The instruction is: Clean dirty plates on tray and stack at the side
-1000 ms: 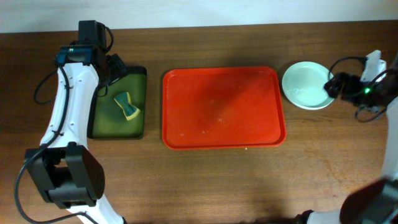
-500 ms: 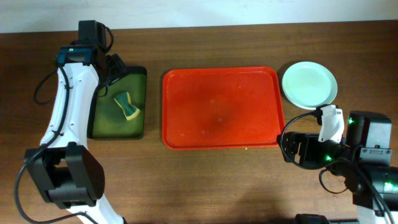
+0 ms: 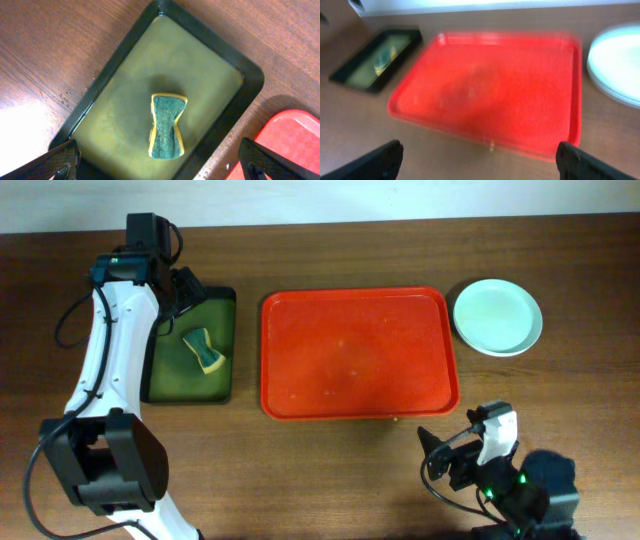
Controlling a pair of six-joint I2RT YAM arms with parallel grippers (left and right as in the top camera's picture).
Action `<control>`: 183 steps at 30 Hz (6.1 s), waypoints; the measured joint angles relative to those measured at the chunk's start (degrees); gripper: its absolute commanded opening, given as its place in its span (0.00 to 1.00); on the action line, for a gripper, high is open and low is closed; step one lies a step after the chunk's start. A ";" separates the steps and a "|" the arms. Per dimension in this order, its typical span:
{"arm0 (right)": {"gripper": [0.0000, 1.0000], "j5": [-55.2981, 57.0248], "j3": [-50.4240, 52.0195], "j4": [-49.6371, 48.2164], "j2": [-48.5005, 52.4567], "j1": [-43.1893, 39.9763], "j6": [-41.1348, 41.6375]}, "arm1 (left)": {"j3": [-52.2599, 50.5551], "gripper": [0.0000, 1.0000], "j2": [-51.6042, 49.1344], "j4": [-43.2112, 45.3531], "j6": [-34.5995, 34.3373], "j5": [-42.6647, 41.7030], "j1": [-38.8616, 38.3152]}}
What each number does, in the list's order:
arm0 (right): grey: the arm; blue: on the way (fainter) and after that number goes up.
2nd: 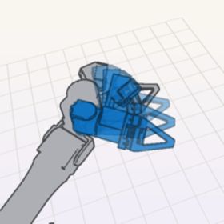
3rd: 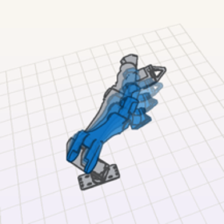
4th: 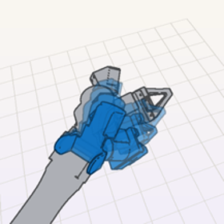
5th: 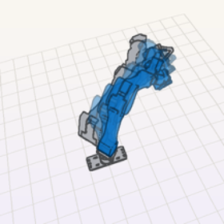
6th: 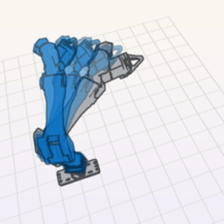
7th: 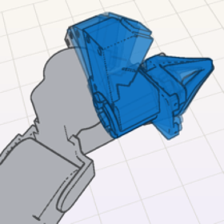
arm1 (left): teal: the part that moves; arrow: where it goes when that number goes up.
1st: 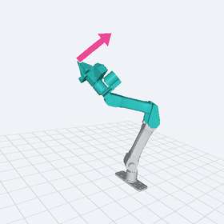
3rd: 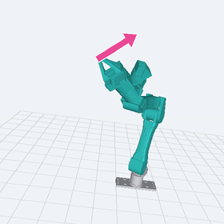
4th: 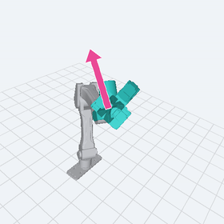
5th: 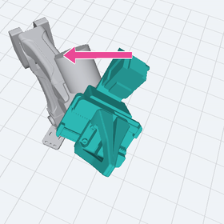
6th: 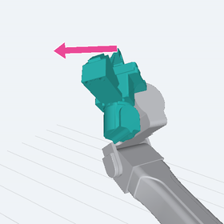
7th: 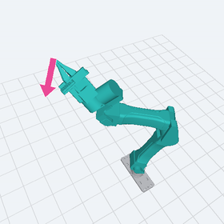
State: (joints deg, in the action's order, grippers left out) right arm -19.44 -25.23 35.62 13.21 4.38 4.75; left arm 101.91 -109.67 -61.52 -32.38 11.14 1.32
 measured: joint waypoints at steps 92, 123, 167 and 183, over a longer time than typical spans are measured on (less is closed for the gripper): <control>0.98 15.15 24.41 -31.45 -12.63 -4.79 -7.69 | -101.02 0.99 108.96 56.76 32.85 -9.46 1.11; 0.98 15.15 24.41 -31.43 -12.63 -4.79 -7.67 | -101.02 0.99 108.98 56.76 34.36 -9.20 1.11; 0.98 15.15 24.41 -31.43 -12.63 -4.79 -7.54 | -101.02 0.99 108.98 56.76 34.36 -9.20 1.11; 0.98 15.15 24.41 -31.45 -12.63 -4.79 -7.54 | -101.02 0.99 108.98 56.76 34.36 -9.20 1.11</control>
State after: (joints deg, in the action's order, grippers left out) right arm -4.29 -0.82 4.16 0.58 -0.40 -2.79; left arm 0.89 -0.69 -4.75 1.98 1.93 2.44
